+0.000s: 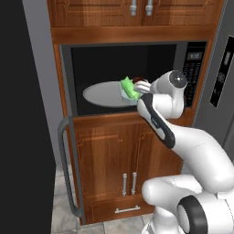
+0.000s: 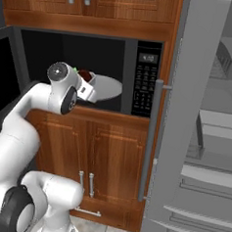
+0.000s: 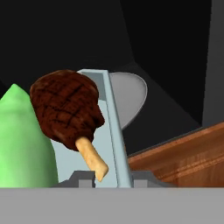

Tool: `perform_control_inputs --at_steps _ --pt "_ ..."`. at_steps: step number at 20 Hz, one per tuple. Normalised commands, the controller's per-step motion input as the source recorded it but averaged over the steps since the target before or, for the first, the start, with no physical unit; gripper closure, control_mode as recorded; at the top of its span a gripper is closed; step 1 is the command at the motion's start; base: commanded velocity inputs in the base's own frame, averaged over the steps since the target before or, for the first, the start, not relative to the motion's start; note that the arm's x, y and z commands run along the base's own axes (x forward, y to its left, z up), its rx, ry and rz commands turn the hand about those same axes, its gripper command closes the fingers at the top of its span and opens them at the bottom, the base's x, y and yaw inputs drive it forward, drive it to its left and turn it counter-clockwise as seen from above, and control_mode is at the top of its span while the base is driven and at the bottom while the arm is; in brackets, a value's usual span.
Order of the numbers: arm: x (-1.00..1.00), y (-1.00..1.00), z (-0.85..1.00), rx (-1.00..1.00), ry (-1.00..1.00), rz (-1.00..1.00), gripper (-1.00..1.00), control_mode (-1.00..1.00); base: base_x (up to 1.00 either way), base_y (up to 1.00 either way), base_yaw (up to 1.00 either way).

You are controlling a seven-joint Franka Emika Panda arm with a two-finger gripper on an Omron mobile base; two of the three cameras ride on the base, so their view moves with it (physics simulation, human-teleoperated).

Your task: Place the tupperware containing the steak and corn meal in the microwave. Close the microwave door and press the start button to reheat the meal.

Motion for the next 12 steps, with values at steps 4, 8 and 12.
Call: perform_control_inputs --at_steps 4,8,12 --pt "0.73 0.09 -0.07 0.0 0.03 0.0 1.0 -1.0 0.0 0.0 0.0" --pt "0.68 0.09 -0.11 0.0 0.07 0.0 1.0 -1.0 0.0 0.0 0.0" --pt "0.53 0.11 -0.4 0.0 0.11 0.0 1.0 -1.0 0.0 0.0 0.0"
